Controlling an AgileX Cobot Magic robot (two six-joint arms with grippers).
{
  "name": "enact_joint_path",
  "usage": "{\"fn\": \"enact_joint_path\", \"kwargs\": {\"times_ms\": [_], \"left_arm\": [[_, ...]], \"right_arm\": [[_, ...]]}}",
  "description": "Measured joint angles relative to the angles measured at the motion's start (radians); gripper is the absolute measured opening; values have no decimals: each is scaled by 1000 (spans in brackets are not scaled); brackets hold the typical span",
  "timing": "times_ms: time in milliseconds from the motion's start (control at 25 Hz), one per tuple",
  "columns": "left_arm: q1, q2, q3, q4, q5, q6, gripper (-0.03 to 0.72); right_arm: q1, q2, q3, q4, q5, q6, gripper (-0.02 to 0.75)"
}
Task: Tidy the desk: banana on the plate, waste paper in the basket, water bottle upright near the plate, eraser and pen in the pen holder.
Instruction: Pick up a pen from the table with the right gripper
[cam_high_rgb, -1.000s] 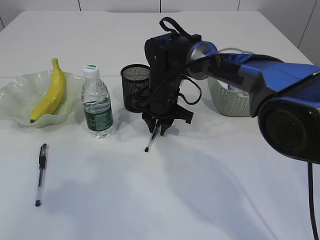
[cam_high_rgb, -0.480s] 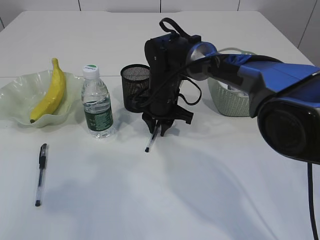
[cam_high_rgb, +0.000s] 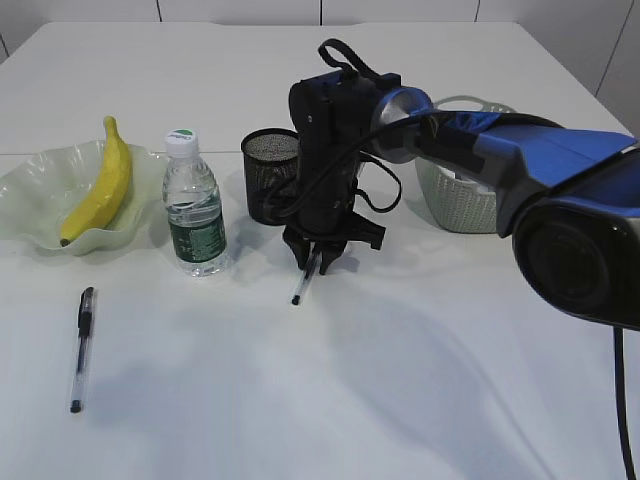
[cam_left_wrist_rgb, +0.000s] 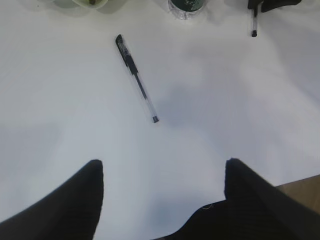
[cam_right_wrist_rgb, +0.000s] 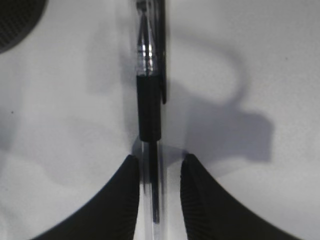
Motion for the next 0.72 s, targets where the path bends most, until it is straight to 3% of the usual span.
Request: {"fn": "enact_joint_path", "kwargs": {"times_ms": [280, 520, 720], "left_arm": [[0, 0, 0, 0, 0, 0, 540], [0, 0, 0, 0, 0, 0, 540], [0, 0, 0, 0, 0, 0, 540]], "right_arm": [[0, 4, -4, 0, 0, -9, 206], [0, 6, -6, 0, 0, -10, 62], [0, 6, -6, 0, 0, -10, 43]]}}
